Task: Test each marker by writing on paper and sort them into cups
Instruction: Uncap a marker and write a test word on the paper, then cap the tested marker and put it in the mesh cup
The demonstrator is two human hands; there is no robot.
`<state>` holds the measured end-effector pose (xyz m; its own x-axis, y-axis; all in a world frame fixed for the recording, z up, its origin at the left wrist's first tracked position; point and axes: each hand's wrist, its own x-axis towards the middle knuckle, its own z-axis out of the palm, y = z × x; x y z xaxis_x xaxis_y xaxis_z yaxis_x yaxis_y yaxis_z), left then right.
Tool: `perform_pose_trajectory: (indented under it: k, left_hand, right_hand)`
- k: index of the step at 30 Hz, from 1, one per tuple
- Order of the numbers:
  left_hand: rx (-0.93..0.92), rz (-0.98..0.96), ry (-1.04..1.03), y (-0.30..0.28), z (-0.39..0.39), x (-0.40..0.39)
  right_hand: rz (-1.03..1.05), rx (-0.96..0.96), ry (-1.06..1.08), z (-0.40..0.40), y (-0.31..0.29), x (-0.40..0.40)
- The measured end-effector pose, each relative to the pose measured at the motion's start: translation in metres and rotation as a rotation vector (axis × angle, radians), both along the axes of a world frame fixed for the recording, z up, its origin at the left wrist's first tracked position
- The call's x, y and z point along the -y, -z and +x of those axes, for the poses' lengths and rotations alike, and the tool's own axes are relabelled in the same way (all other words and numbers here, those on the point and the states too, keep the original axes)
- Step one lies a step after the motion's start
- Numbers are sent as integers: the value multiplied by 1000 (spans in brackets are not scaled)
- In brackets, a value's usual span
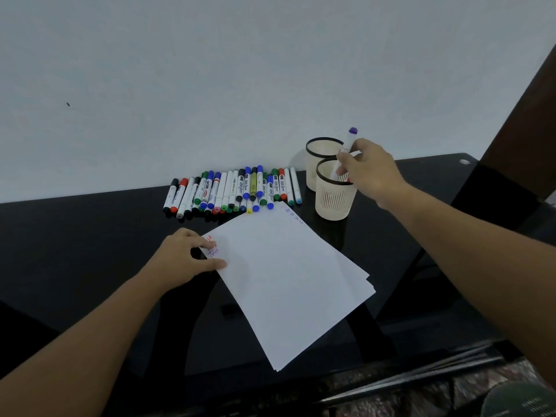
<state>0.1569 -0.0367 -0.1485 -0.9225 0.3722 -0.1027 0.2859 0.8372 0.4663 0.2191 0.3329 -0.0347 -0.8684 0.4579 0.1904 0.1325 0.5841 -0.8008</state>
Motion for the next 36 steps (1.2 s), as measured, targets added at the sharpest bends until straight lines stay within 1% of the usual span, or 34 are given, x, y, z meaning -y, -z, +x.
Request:
perform_pose_trajectory:
  k: [6, 8, 10, 14, 16, 17, 19, 21, 24, 25, 28, 36]
  left_hand:
    - [-8, 6, -3, 0, 0, -1]
    - [-8, -3, 0, 1, 0, 0]
    - [-8, -5, 5, 1, -1, 0]
    - [-6, 21, 18, 2, -3, 4]
    - [-14, 39, 24, 4, -2, 7]
    - [-19, 53, 24, 6, -2, 8]
    - [-31, 83, 21, 9, -1, 10]
    - [-47, 124, 13, 13, 1, 11]
    - [-86, 229, -4, 23, 5, 14]
    - [-111, 245, -6, 26, 6, 14]
    - [-159, 245, -11, 32, 6, 16]
    - [-161, 267, -17, 33, 4, 15]
  right_hand:
    - [177, 157, -14, -7, 12, 6]
    - [180, 141, -3, -6, 14, 7]
    - [176, 50, 28, -4, 16, 10]
    - [263, -231, 98, 4, 17, 29]
    - [330, -327, 48, 10, 17, 48]
    - [375, -343, 0, 11, 20, 58]
    - [471, -290, -127, 4, 31, 76]
    - [523, -143, -258, -11, 50, 88]
    - [469, 127, -363, -33, 78, 95]
    - [466, 181, -372, -38, 86, 96]
    - [526, 236, -361, -53, 104, 96]
    - [580, 293, -304, -79, 115, 99]
